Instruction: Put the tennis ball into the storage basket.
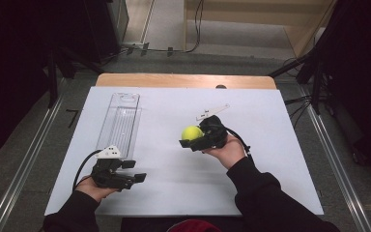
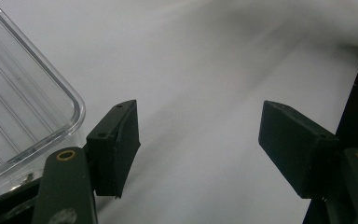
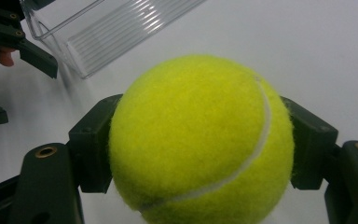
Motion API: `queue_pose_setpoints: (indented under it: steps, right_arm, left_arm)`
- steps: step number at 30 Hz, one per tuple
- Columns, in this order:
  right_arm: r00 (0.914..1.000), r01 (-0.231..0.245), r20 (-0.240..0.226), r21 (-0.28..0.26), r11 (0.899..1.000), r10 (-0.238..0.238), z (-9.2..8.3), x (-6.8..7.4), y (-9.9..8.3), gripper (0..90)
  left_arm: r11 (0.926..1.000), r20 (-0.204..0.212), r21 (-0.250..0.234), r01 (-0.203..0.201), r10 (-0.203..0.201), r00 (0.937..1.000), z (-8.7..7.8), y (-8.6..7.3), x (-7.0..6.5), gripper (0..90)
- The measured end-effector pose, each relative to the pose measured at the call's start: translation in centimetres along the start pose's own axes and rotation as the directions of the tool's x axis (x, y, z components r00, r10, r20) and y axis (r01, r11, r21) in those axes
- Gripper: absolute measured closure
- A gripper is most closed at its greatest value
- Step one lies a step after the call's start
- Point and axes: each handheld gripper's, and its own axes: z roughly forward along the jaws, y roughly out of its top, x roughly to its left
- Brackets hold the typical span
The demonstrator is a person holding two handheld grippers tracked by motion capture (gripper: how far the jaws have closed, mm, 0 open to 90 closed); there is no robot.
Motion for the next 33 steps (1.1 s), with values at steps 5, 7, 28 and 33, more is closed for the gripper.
queue_pose_setpoints:
  steps: [5, 7, 28, 33]
  right_arm:
    - [1.0000, -0.002, -0.003, 0.002, 1.000, 0.002, 0.3, 0.1, 0.2, 23.5]
    - [1.0000, -0.001, -0.002, 0.005, 1.000, 0.001, 0.4, 0.2, 0.3, 23.5]
    - [0.9998, 0.012, -0.016, -0.001, 1.000, -0.012, 1.2, 0.7, 1.9, 23.5]
    - [0.9995, 0.014, -0.026, -0.005, 1.000, -0.014, 1.4, 0.9, 2.4, 23.5]
  left_arm:
    - [1.0000, -0.001, -0.001, 0.004, -0.004, 1.0000, 0.0, 0.0, 0.0, 29.6]
    - [1.0000, -0.001, -0.002, 0.003, -0.003, 1.0000, 0.0, 0.0, 0.0, 29.6]
    - [0.9999, -0.001, -0.010, 0.010, -0.010, 1.0000, -0.1, -0.1, 0.1, 29.6]
    - [0.9999, -0.003, -0.011, 0.013, -0.013, 0.9999, -0.1, -0.1, 0.2, 29.6]
